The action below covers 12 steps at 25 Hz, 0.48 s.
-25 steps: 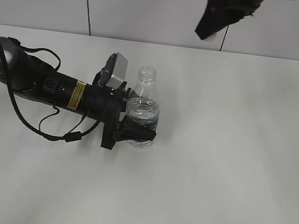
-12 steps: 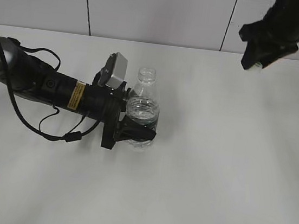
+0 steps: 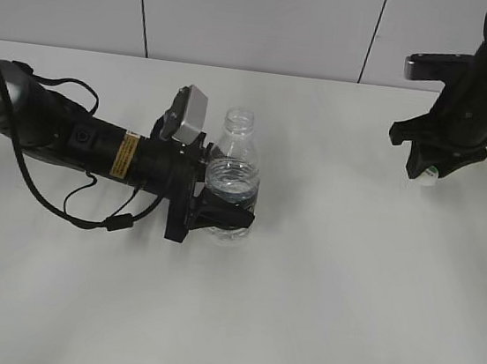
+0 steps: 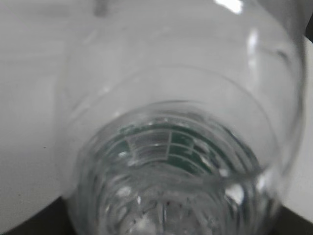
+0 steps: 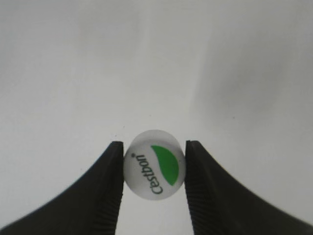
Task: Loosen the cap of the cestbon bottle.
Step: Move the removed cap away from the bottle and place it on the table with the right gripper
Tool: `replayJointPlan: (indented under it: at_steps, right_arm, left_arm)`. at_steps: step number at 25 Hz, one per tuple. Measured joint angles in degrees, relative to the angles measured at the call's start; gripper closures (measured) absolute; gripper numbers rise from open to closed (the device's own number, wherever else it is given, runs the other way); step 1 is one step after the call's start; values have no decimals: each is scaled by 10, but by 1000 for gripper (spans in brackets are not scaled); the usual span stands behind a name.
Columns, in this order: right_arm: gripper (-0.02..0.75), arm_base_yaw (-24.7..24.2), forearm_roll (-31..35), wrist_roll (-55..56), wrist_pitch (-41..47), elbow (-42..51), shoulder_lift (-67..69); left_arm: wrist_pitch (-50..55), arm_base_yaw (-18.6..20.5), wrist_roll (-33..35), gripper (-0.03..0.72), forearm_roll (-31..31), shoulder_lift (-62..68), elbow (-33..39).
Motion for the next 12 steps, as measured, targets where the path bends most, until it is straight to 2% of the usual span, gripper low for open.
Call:
replayJointPlan:
  at_steps: [8, 12]
  right_arm:
    - [447, -1, 0, 44, -145, 71, 0]
    - [447, -1, 0, 50, -183, 87, 1]
  left_arm:
    - [0, 0, 0, 276, 0, 0, 0]
    - [-1, 0, 0, 276, 0, 0, 0]
